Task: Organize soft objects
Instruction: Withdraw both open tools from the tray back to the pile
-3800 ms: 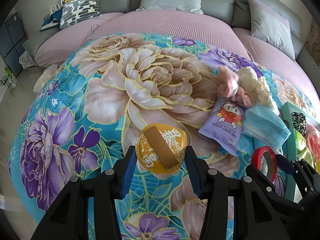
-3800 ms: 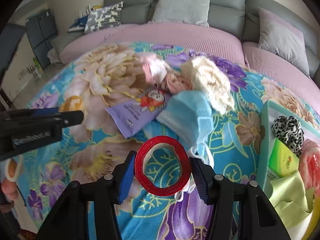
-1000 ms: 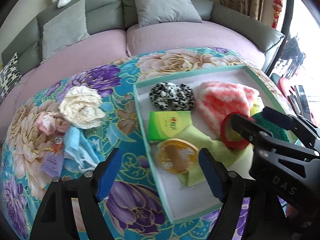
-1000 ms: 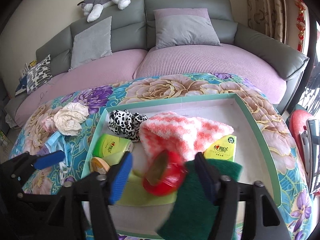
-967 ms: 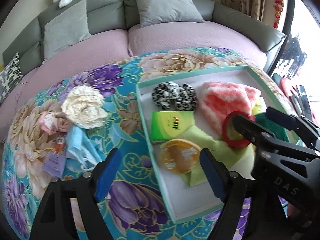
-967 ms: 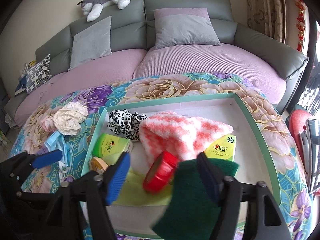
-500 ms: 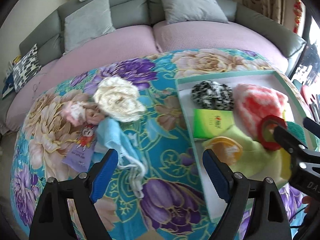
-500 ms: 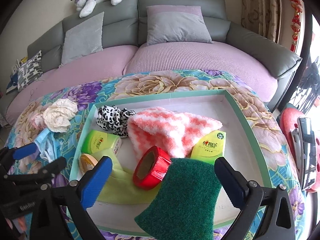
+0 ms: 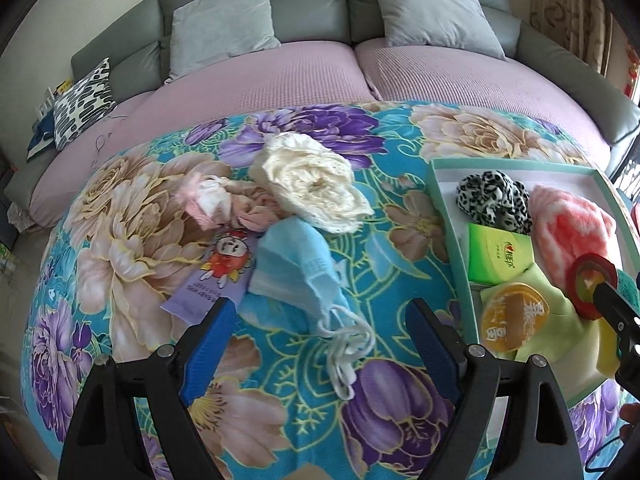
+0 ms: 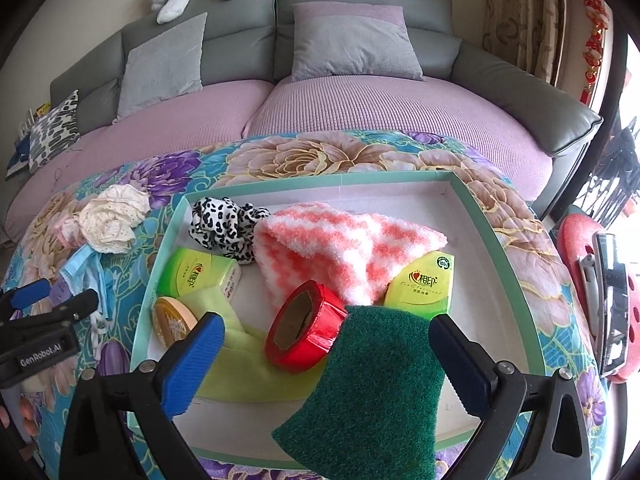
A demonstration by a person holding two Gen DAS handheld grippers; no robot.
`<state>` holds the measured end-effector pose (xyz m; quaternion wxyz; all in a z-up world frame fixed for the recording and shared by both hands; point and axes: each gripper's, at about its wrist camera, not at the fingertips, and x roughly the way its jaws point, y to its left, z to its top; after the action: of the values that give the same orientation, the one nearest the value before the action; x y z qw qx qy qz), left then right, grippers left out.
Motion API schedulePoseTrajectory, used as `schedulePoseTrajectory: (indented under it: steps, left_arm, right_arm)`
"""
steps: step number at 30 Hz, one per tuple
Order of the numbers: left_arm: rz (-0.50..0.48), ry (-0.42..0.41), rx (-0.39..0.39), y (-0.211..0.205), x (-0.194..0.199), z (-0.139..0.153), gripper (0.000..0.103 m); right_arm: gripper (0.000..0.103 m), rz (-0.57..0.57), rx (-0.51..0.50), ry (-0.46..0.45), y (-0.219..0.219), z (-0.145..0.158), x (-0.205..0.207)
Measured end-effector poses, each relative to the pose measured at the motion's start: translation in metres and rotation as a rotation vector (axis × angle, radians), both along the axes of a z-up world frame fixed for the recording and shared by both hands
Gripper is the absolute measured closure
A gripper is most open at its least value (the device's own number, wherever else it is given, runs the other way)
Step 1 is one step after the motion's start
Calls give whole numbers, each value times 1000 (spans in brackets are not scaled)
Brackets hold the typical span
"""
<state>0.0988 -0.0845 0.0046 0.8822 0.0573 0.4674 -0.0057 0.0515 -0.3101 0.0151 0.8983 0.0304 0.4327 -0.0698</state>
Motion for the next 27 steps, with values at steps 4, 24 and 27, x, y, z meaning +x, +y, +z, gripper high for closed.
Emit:
schedulePoseTrajectory:
  steps: [4,24,27]
  left_arm:
    - [13,-24,-18,7,-1,6,16]
    - [155,-72,-110,68,-3,20,16]
    - [161,-66,-120,74,-2,18,16]
  right_arm:
    - [0,-2,-4,4,2,0,0]
    - [0,96,43,-103,59,17,6]
    - [0,100,2,-106,70,15,10]
